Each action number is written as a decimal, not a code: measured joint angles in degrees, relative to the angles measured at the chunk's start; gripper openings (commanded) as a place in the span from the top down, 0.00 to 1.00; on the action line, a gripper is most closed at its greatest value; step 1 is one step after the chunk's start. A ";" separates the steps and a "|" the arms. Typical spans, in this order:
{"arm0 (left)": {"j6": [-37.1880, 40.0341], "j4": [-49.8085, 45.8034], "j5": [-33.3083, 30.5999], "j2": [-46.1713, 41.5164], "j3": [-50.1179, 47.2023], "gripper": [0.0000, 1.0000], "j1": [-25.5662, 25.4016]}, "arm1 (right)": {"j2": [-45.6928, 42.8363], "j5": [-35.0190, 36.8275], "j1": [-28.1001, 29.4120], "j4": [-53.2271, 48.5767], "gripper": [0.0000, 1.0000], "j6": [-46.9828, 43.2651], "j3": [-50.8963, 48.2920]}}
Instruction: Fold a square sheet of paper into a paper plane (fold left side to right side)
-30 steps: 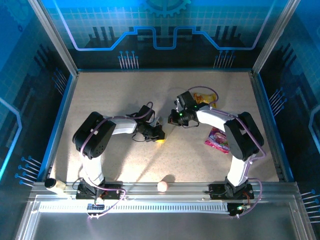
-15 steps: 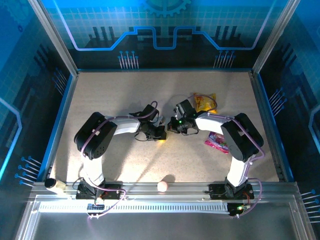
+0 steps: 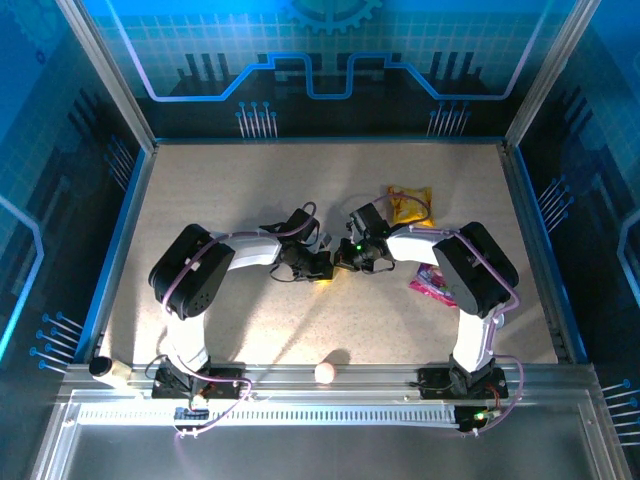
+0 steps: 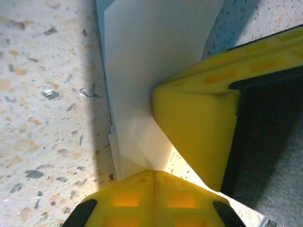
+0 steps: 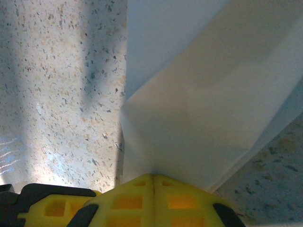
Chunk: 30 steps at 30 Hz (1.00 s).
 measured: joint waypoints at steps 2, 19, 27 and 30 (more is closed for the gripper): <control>0.00 -0.33 -0.17 0.02 0.20 1.00 -0.02 | 0.00 0.11 0.00 0.00 0.94 -0.17 0.00; 0.00 -1.03 -0.70 0.50 1.05 1.00 -0.13 | 0.96 -3.67 -2.95 3.41 0.93 -1.70 -0.92; -0.02 0.07 -1.31 0.94 1.42 1.00 -0.13 | 2.38 -6.97 -5.29 3.63 0.93 -2.60 -0.02; -0.02 0.13 -1.40 1.03 1.49 1.00 -0.13 | 2.91 -7.50 -6.49 3.61 0.93 -3.06 0.55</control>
